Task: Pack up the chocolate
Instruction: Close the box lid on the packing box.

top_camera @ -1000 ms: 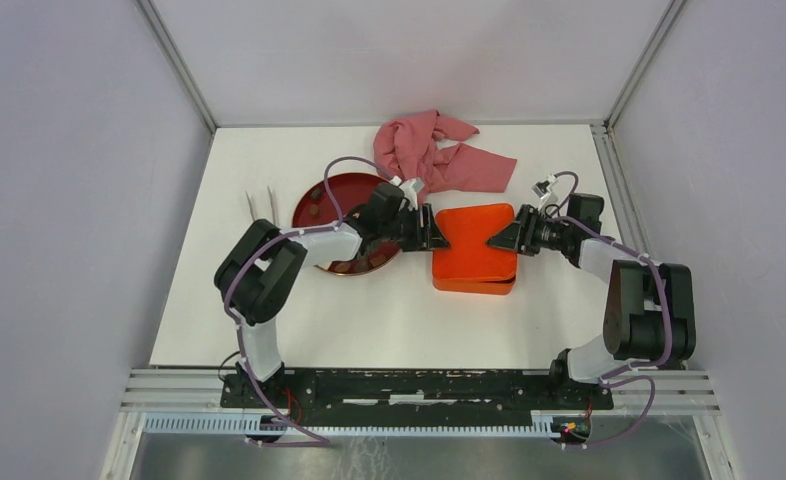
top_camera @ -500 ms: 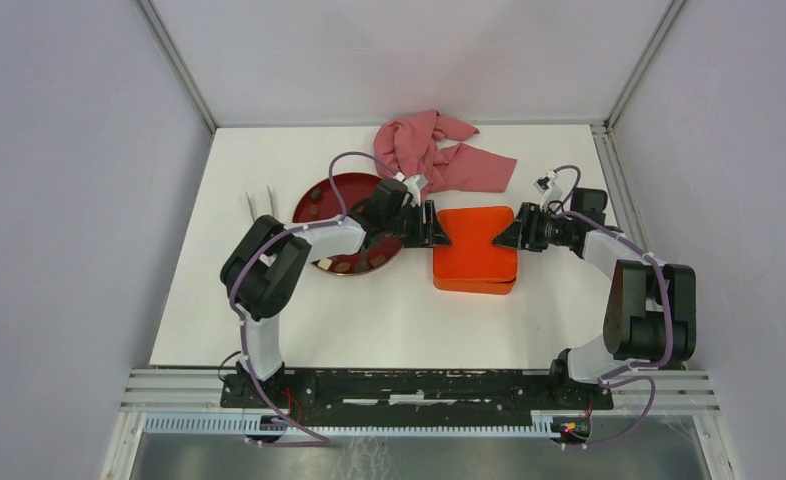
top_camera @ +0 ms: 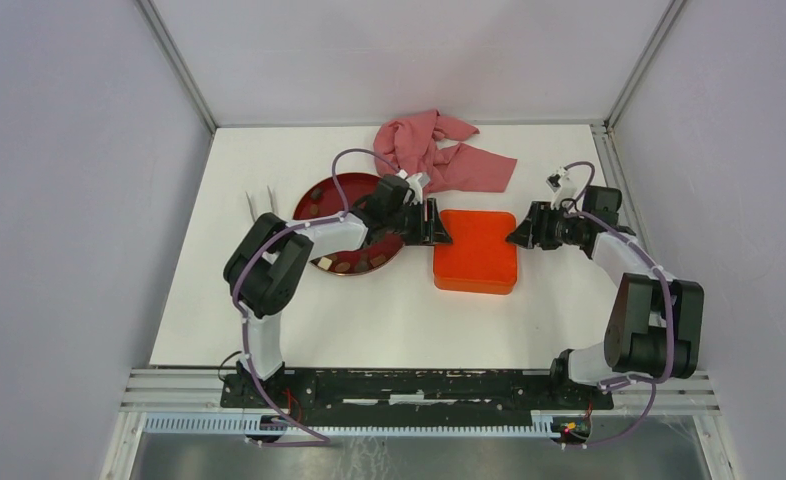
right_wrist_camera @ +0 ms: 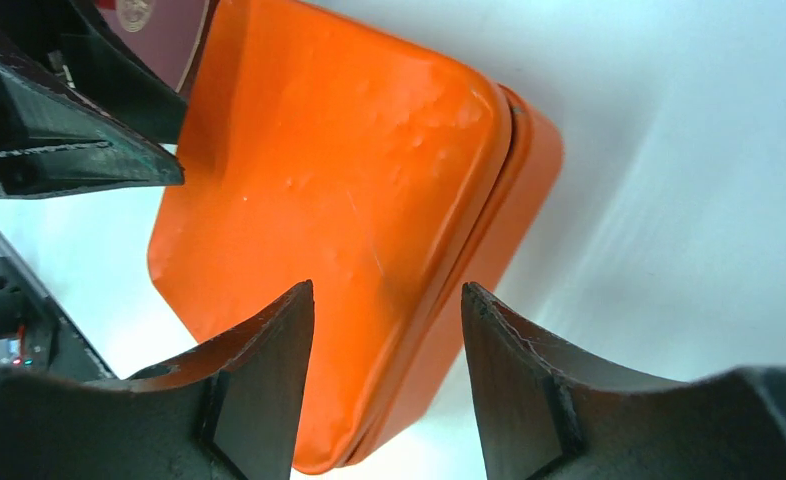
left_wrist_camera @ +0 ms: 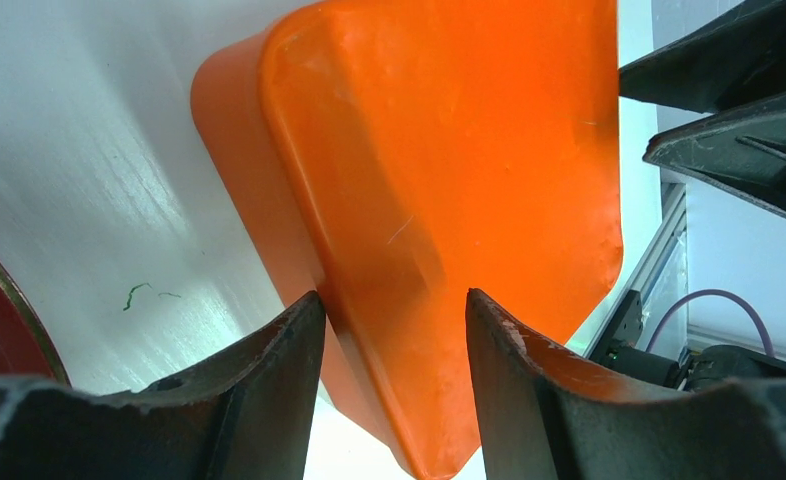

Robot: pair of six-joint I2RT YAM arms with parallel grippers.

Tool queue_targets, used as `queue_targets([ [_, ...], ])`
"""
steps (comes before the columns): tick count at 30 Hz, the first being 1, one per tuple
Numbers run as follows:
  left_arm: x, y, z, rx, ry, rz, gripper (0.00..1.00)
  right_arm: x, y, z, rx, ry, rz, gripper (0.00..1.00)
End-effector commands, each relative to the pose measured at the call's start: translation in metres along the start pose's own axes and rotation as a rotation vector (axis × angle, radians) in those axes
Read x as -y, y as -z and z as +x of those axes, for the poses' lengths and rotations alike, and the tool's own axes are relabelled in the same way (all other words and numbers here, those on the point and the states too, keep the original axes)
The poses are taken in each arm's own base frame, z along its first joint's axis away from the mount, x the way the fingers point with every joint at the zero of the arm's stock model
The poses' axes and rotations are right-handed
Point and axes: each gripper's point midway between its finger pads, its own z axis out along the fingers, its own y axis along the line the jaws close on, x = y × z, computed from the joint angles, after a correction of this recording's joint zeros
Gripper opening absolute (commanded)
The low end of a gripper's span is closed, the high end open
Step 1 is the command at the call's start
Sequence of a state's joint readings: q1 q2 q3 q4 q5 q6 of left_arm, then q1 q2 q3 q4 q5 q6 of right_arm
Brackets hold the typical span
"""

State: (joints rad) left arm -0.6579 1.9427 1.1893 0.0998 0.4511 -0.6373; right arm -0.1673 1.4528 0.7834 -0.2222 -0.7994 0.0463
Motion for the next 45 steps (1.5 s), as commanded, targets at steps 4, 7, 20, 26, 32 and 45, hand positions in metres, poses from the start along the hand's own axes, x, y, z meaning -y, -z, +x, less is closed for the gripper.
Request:
queue_targets([
  [4, 0.008, -0.003, -0.014, 0.012, -0.063, 0.033, 0.6, 0.007, 0.022, -0.027, 0.078, 0.168, 0.086, 0.61],
  [7, 0.009, -0.002, -0.015, 0.01, -0.066, 0.033, 0.6, -0.001, 0.027, -0.028, 0.091, 0.294, 0.055, 0.61],
  [20, 0.008, -0.002, -0.016, 0.0, -0.061, 0.016, 0.61, -0.068, 0.041, 0.012, 0.008, 1.177, -0.272, 0.79],
  [26, 0.011, 0.0, -0.02, 0.01, -0.06, 0.007, 0.63, -0.085, 0.02, 0.026, -0.048, 1.338, -0.285, 0.86],
  [32, 0.012, 0.0, -0.019, 0.007, -0.063, -0.001, 0.64, -0.09, 0.0, 0.035, -0.13, 1.434, -0.198, 0.86],
  [45, 0.013, -0.002, -0.02, 0.006, -0.062, -0.004, 0.64, -0.083, -0.02, 0.047, -0.228, 1.493, -0.055, 0.87],
])
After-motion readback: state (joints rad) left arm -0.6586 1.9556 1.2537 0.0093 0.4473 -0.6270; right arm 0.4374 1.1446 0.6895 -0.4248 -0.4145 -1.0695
